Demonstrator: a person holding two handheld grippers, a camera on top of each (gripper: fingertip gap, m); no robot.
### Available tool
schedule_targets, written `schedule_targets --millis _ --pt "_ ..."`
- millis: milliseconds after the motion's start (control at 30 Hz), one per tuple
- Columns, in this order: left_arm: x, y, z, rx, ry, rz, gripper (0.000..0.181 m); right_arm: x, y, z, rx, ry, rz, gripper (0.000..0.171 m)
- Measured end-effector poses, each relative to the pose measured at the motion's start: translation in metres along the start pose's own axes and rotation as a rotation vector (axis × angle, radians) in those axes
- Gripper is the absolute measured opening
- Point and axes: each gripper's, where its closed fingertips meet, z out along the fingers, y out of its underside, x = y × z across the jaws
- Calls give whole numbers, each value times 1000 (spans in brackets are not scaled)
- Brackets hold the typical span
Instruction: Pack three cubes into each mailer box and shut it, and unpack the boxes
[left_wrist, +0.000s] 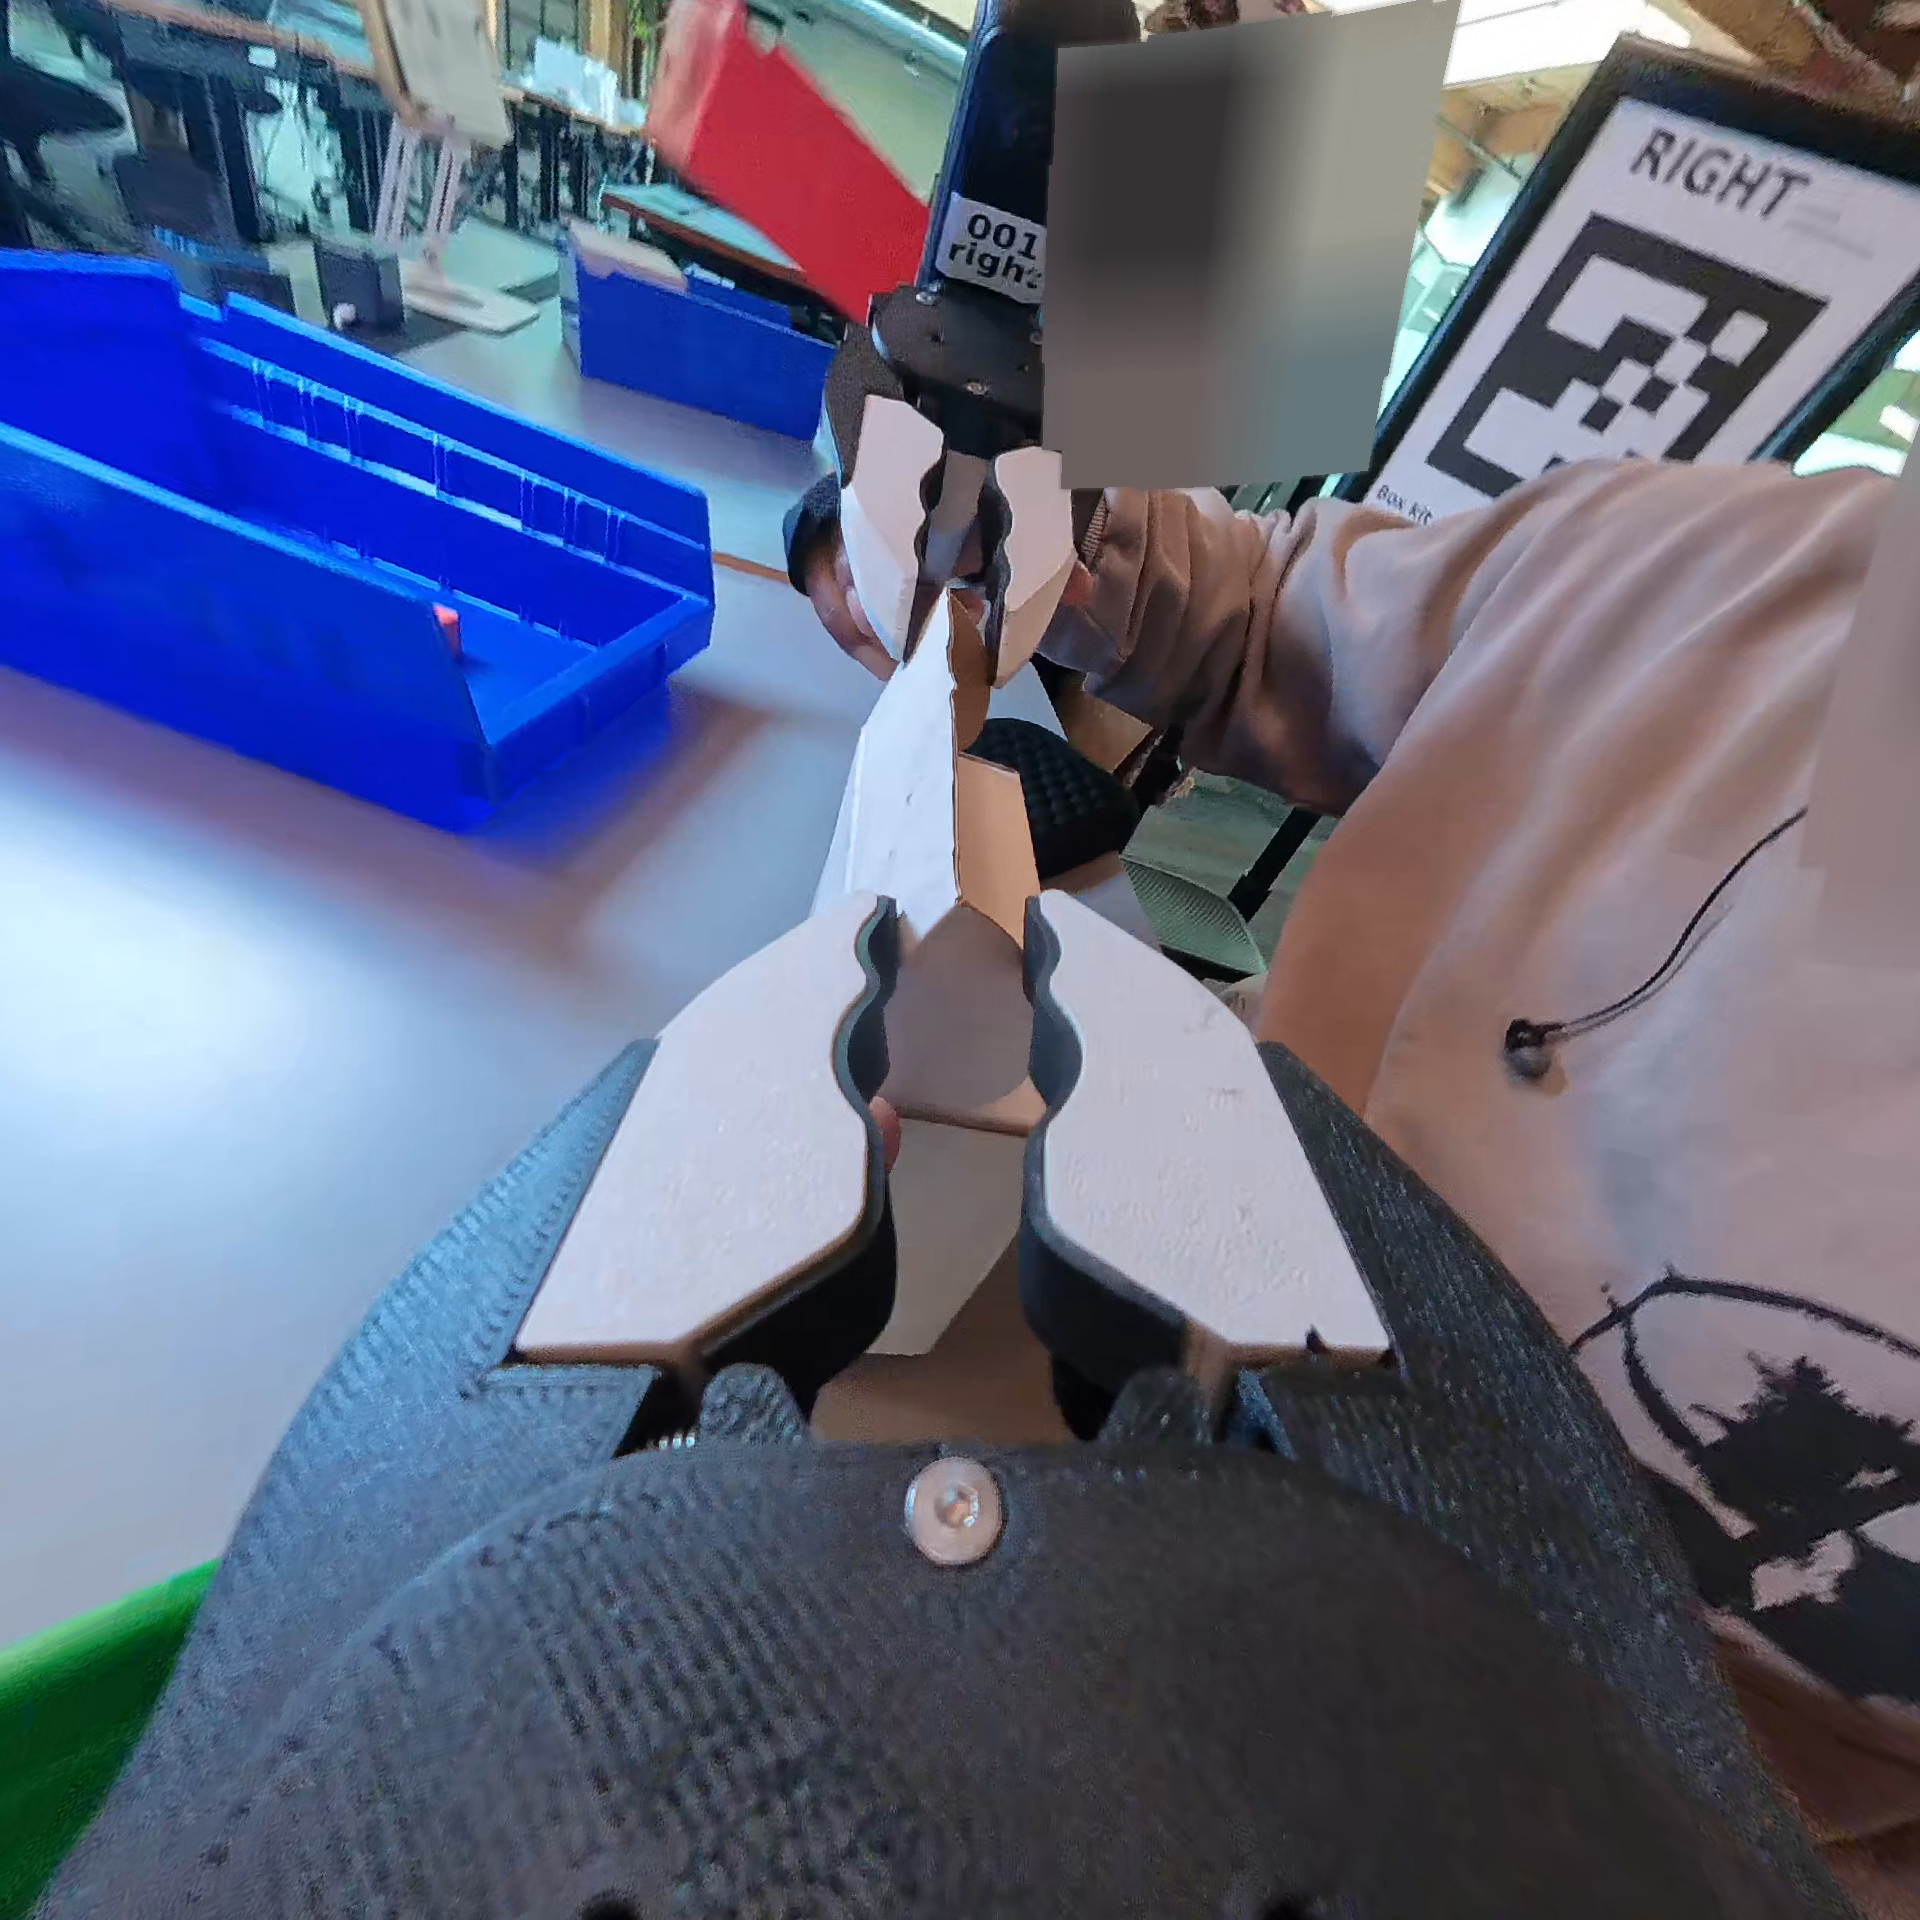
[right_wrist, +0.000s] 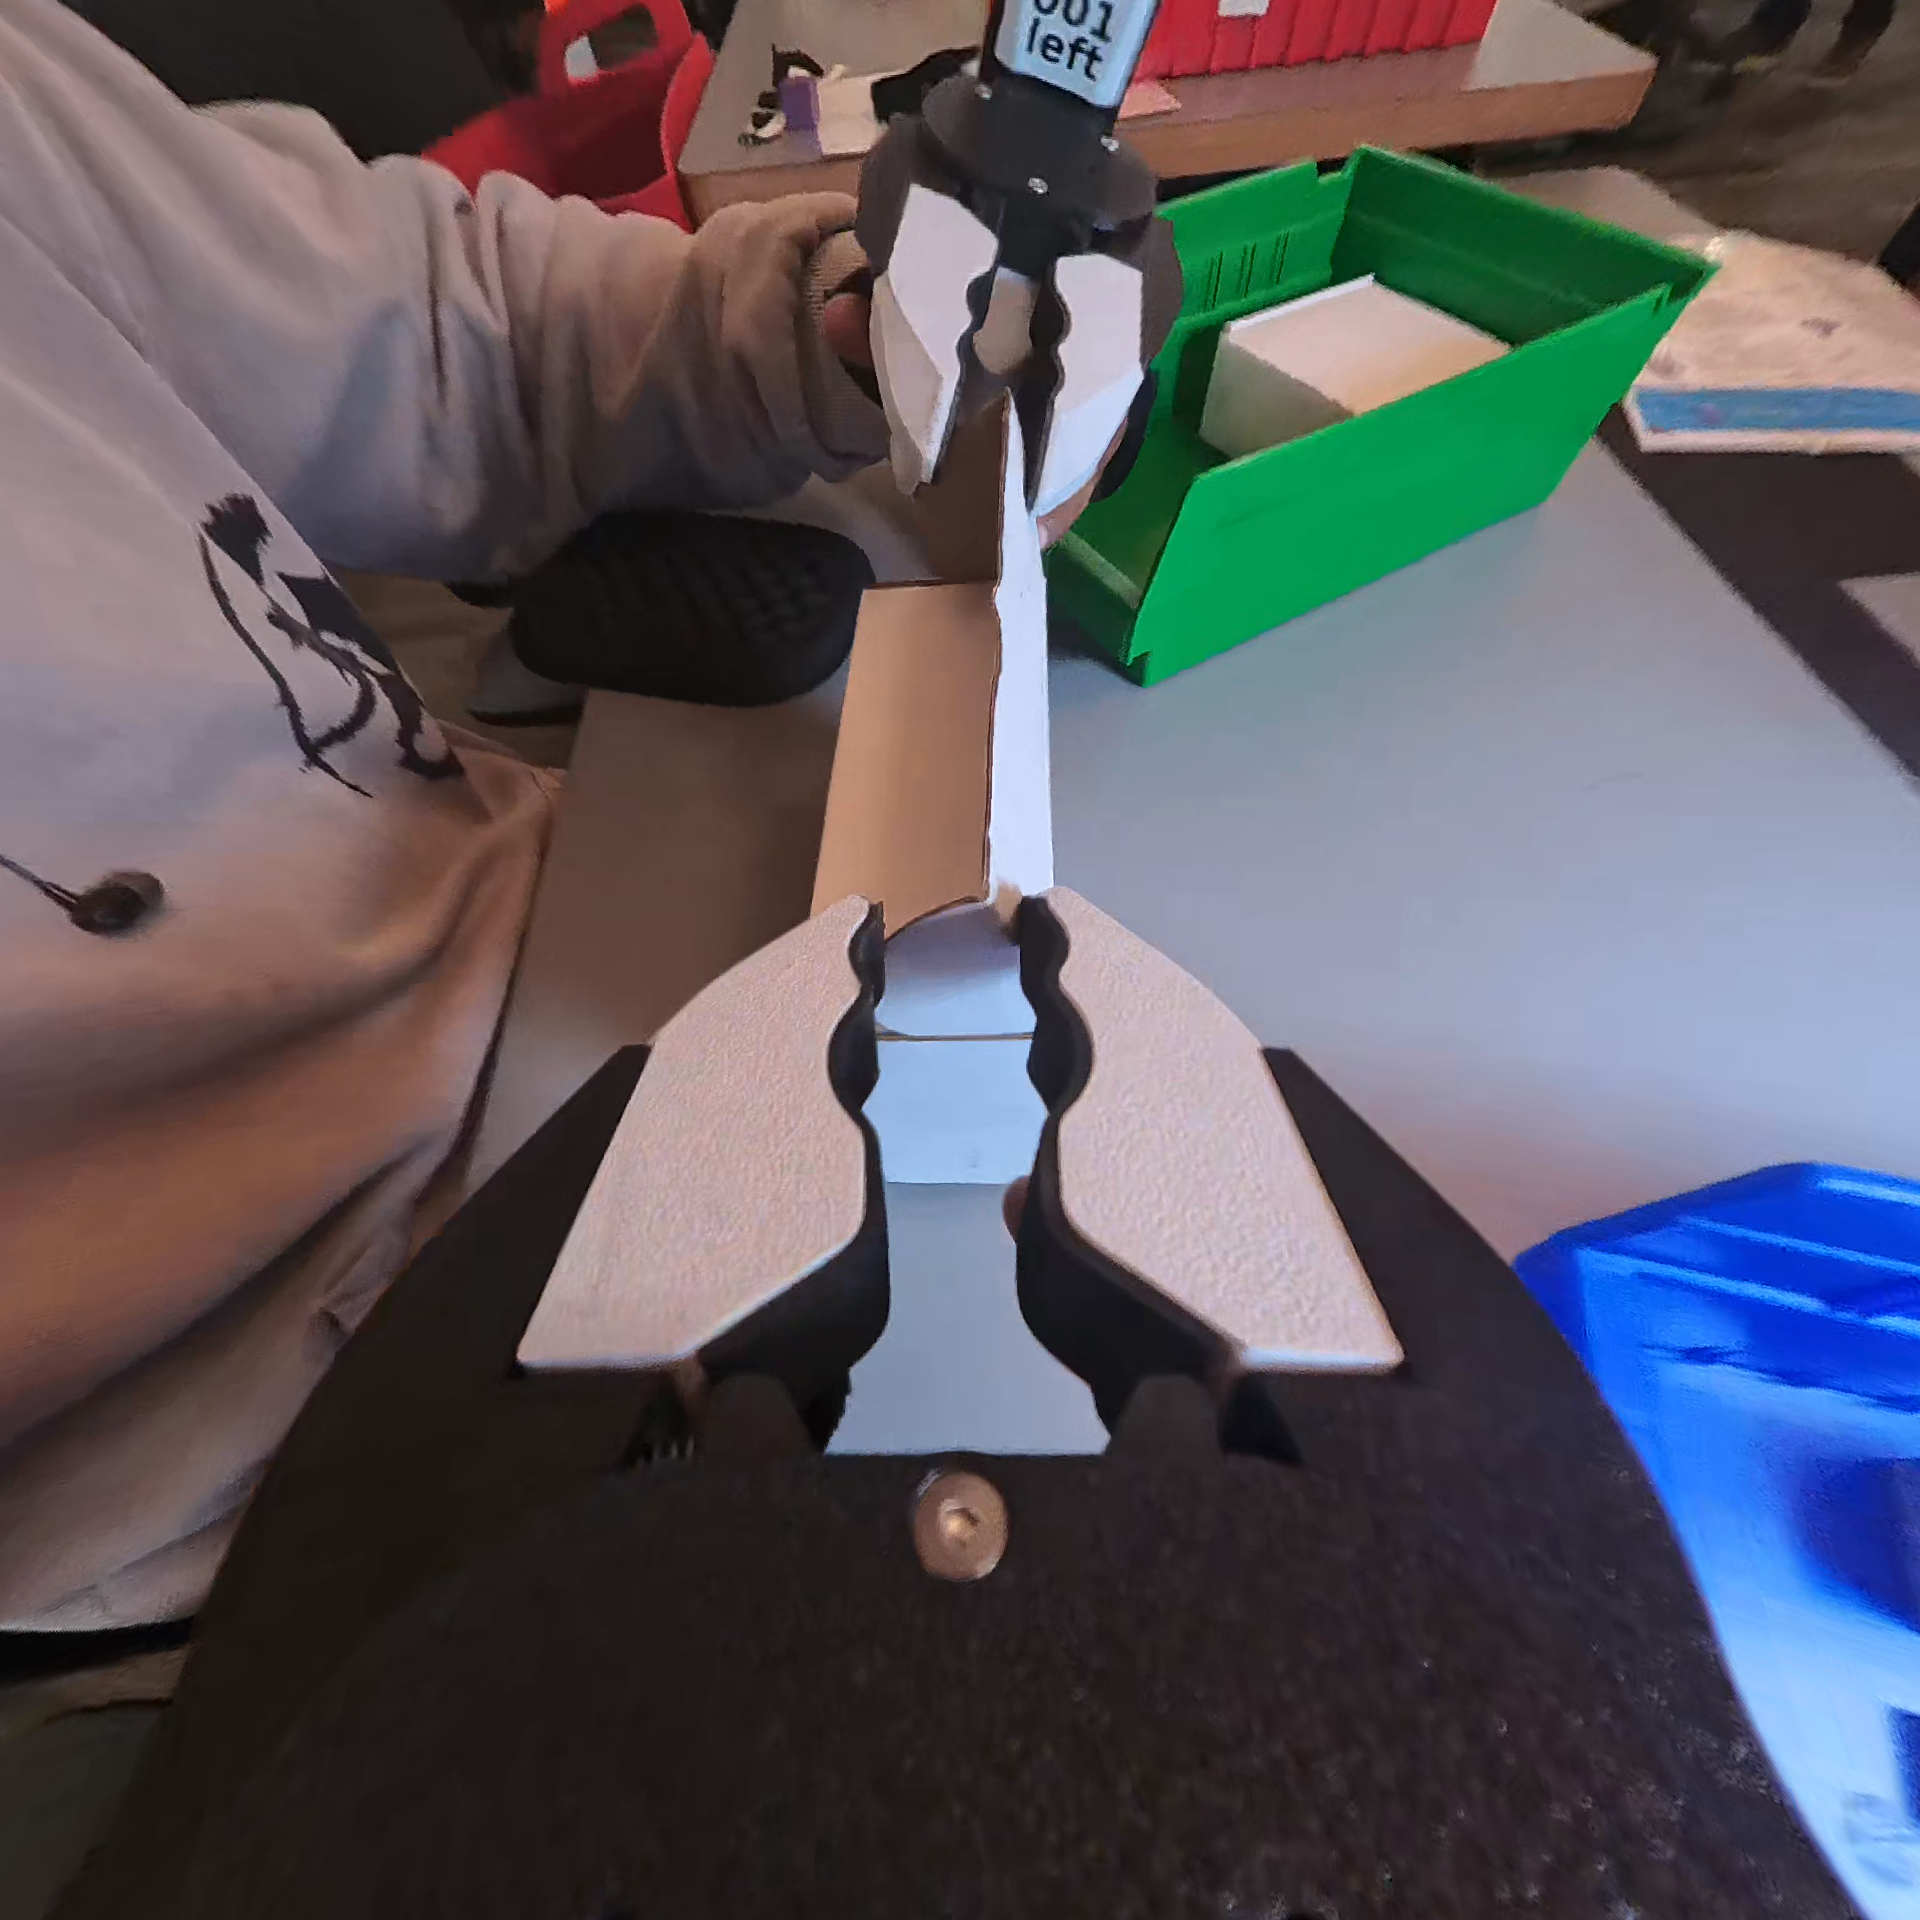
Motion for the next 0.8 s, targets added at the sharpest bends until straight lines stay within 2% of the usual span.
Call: schedule_targets --millis 100,167,467,800 --pt "-5 6 1 5 -31 -90 23 -1 4 2 22 -58 128 25" --pt "-2 10 1 17 -39 -58 23 -1 6 4 39 -86 186 25" --pt "7 17 -2 -33 -30 104 23 -7 6 7 31 -119 159 25" --pt "11 20 -2 -33 -19 145 24 -7 7 9 0 16 113 25"
